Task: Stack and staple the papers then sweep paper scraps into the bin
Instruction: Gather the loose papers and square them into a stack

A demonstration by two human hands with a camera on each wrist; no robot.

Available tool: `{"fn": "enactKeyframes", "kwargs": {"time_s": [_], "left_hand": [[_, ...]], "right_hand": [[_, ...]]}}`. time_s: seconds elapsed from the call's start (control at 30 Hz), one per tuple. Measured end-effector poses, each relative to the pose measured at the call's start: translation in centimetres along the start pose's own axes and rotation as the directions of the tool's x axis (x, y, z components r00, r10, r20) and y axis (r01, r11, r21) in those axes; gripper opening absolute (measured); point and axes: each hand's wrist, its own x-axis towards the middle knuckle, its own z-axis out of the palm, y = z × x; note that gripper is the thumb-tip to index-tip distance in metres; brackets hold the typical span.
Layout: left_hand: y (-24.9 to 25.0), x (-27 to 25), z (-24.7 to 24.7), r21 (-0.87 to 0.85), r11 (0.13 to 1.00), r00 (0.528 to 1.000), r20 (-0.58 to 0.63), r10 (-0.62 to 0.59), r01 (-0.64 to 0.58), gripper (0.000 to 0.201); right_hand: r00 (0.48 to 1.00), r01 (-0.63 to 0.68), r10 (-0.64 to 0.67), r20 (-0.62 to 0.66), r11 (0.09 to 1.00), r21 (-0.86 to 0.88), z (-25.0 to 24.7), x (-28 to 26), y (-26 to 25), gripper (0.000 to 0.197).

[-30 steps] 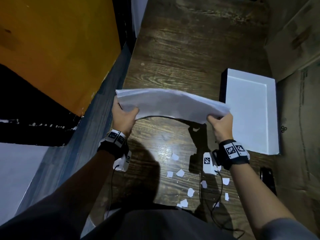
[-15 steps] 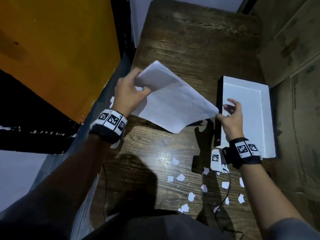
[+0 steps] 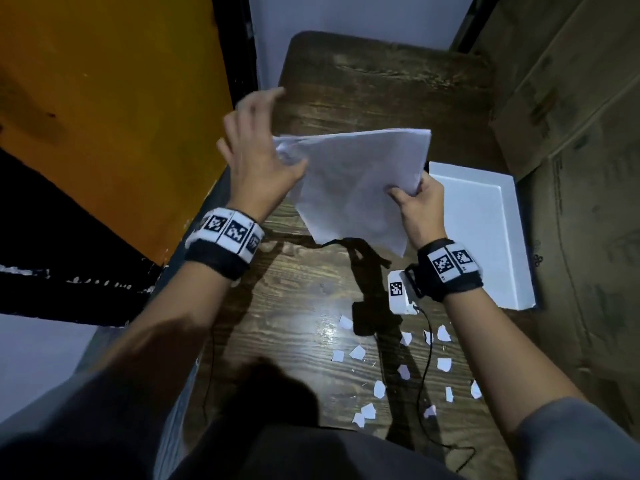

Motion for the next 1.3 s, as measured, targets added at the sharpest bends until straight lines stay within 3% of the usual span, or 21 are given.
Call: {"fn": "enactKeyframes", "kwargs": {"time_s": [0.03,0.1,0.17,0.2,0.27,0.33,0.47,0.57,0.7,0.87,1.03,1.23,1.3], "left_hand": [[-0.9,-0.6,0.2,-0.113,0.986,0.993,-0.005,-0.122,0.12,0.098],[-2.1,-1.6,1.2,-0.42,0.855,0.953,0.137,-0.271,0.304,0.106],[-2.6,-2.0,2.6,-0.587,0.689,0.905,0.288,-0.313,0.425,0.086],[-2.4,-1.9,3.1,-0.589,0.675,0.896,0.294,-0.333,0.444,0.069],[-1.8,-1.9,3.9,-0.575,0.687,0.895,0.243,-0.375,0.444,0.039],[-1.7,-2.3,4.4,-0.614,0.657,0.896,0.233,-0.378,0.437,0.03],[-3.0,-4.3,5.6,-0.592,0.682,0.903,0.271,-0.333,0.429,0.049],[-2.9,-5.3,6.0,-0.573,0.667,0.879,0.295,-0.375,0.477,0.049],[-2.2,-5.2,5.7,-0.618,0.665,0.904,0.219,-0.368,0.421,0.036],[-2.5,-4.6,5.5,-0.682,0.659,0.936,0.111,-0.335,0.317,0.046],[-3.8,-6.8,7.4,-0.623,0.62,0.877,0.283,-0.389,0.476,0.048],[-3.2,-5.7,7.6,-0.644,0.572,0.859,0.324,-0.397,0.508,0.04],[-3.0,-5.2,7.2,-0.661,0.58,0.874,0.281,-0.397,0.476,0.042]], "right_hand": [[1.0,-0.005,0.006,-0.023,1.0,0.018,-0.3,-0.1,0.1,0.017],[0.999,-0.022,0.025,-0.04,0.998,0.066,-0.6,-0.3,-0.1,0.019],[0.999,-0.017,0.022,-0.04,0.994,0.104,-0.5,-0.6,-0.6,0.022],[0.999,-0.003,0.008,-0.044,0.993,0.118,-0.3,-0.7,-0.9,0.023],[0.998,0.012,-0.004,-0.06,0.991,0.133,-0.2,-0.9,-1.0,0.024],[0.999,-0.019,0.025,-0.042,0.991,0.131,-0.3,-1.0,-0.5,0.027],[0.994,-0.104,0.102,0.025,0.991,0.084,-0.4,-1.5,1.2,0.04],[0.989,-0.135,0.132,0.065,0.99,0.041,0.5,-2.1,2.0,0.04],[0.992,-0.123,0.123,0.012,0.991,0.045,1.1,-1.9,1.6,0.029],[0.997,-0.028,0.034,-0.074,0.997,0.075,0.3,-1.3,0.9,0.026],[0.989,-0.146,0.146,0.016,0.988,0.051,1.0,-2.7,4.0,0.032],[0.989,-0.145,0.146,-0.009,0.988,0.048,1.3,-2.2,4.3,0.022],[0.993,-0.108,0.111,-0.031,0.991,0.075,1.1,-2.0,3.6,0.022]]}}
